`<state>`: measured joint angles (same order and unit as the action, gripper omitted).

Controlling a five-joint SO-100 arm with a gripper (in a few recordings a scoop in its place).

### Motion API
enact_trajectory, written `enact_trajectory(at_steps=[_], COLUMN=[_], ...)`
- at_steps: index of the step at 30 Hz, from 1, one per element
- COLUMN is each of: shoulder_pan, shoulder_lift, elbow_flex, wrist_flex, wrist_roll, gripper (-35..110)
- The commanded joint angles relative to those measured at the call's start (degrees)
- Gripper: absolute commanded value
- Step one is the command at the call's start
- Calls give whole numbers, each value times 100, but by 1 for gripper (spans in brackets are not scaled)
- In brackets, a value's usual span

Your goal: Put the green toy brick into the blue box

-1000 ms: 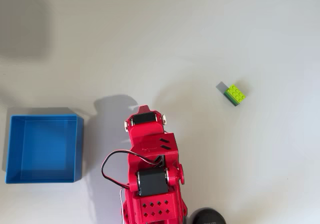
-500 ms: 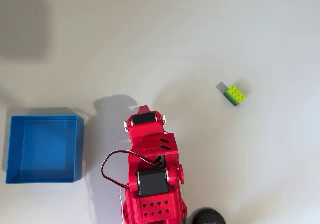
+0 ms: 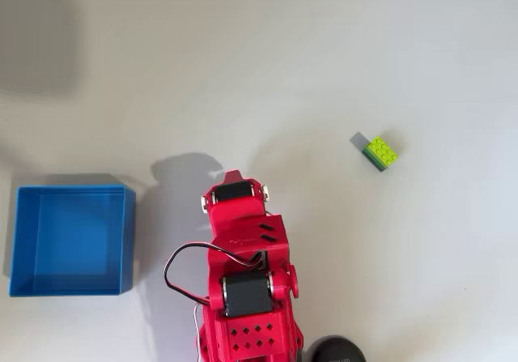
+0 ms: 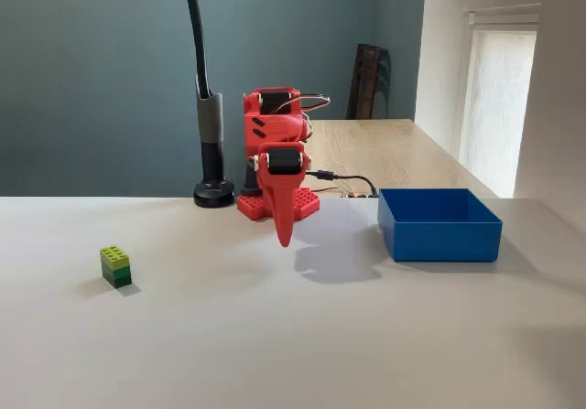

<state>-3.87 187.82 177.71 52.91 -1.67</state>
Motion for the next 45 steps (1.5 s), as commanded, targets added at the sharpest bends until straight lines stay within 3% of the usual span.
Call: enact_trajectory(at_steps=[1, 13, 21, 45], shoulder_pan=[-26, -26, 18, 2997], shoulder_lift=[97, 88, -44, -5194], elbow_flex=[44, -53, -1028, -4711], wrist_flex=[-53, -62, -70, 167], wrist_roll=[-97, -114, -97, -88], gripper=[0, 0, 0, 2])
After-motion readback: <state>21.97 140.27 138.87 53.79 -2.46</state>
